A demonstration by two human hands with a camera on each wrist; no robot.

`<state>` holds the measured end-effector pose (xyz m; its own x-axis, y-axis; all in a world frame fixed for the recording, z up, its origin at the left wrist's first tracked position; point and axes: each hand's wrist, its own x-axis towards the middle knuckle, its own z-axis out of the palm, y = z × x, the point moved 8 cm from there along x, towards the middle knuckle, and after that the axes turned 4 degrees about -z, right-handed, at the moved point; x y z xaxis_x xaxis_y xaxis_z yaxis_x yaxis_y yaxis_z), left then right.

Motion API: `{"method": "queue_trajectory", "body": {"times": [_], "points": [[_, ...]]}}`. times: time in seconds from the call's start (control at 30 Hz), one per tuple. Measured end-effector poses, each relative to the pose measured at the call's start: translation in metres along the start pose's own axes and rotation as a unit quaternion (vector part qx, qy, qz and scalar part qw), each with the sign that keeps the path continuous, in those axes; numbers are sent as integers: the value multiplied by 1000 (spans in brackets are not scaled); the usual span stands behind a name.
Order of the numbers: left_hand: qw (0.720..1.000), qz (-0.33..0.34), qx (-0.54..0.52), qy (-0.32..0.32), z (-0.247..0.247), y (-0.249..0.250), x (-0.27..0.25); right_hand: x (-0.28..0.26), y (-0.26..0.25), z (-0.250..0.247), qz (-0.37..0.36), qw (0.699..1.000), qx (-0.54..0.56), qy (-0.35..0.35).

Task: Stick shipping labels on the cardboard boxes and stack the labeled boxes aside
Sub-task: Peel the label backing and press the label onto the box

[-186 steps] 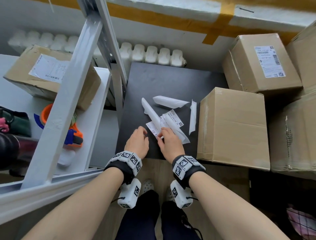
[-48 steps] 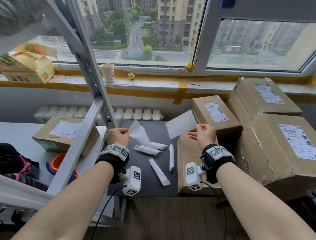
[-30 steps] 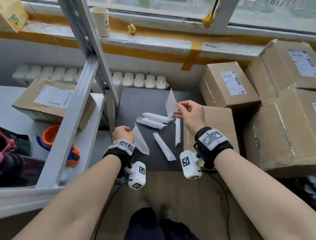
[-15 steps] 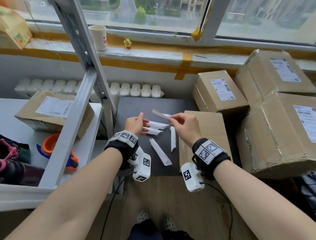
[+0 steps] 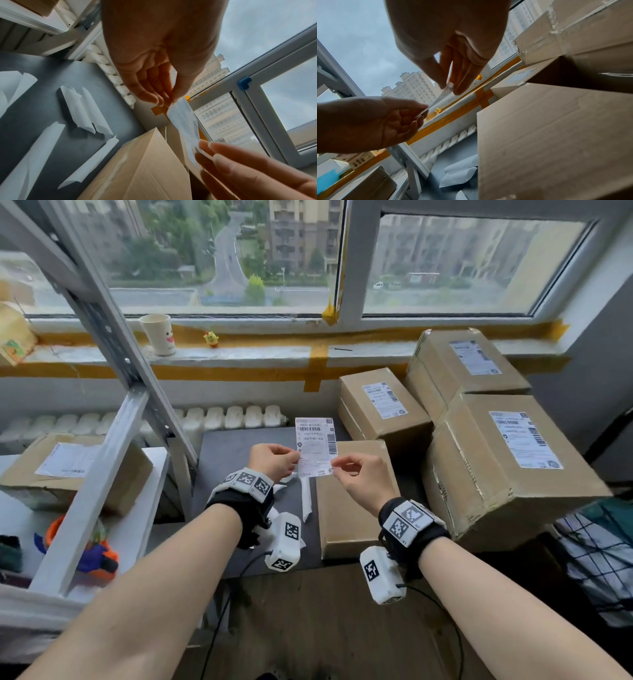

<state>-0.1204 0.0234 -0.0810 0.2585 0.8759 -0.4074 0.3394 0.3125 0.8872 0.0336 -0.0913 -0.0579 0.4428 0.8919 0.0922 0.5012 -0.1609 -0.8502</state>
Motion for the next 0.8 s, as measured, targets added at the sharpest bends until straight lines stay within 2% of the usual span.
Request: {"method": "queue_trajectory", "body": {"times": [0.2,0.37,0.6,0.8], "points": [[997,59,56,-11,33,9,-17,-6,34,-26,96,990,96,39],[996,40,71,-23,56,-2,-25,-9,69,-33,186,970,153,10],[996,-21,85,-8,88,-29,-25,-6,100,-43,192,975,111,-16],[991,-57,111,39,103,-44,-21,0,118,-45,171,984,16,-40]]}}
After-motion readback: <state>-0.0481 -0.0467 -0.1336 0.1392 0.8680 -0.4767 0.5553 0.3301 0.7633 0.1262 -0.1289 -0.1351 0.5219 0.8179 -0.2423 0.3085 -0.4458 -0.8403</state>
